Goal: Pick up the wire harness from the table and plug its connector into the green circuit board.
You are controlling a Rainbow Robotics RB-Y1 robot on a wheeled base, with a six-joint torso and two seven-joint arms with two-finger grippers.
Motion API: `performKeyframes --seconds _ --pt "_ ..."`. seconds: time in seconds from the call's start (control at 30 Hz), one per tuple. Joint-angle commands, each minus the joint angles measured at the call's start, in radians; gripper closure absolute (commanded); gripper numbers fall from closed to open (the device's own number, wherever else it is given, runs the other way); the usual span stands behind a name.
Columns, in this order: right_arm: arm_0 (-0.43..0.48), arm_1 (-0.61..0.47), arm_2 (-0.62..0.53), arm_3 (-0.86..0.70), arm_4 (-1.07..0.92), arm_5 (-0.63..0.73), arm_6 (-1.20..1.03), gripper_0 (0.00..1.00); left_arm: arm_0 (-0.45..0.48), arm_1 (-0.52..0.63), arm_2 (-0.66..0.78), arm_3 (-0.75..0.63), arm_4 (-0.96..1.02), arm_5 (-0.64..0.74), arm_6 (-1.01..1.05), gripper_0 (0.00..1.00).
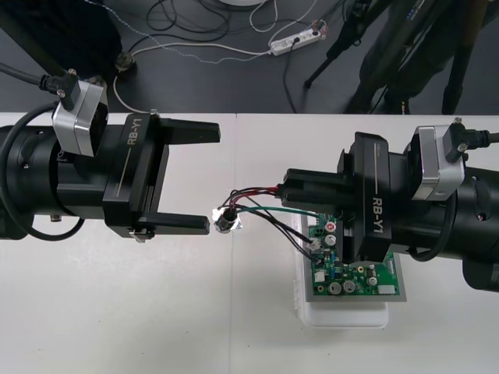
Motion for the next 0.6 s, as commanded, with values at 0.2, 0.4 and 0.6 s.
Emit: performKeyframes --seconds 0.2,0.4,0.6 --pt "0.010 0.003 -0.018 -0.097 0.087 0.028 -0.139 0.97 -0.006 -0.016 -0.030 -0.001 0.013 -0.025 -0.066 0.00" --pt "0.010 0.003 -0.016 -0.097 0.114 0.031 -0.149 0.97 -0.012 -0.016 -0.052 -0.001 0.013 -0.027 -0.072 0.00" --pt "0.002 0.003 -0.016 -0.098 0.114 0.037 -0.161 0.97 -0.017 -0.015 -0.075 0.002 0.010 -0.016 -0.072 0.00"
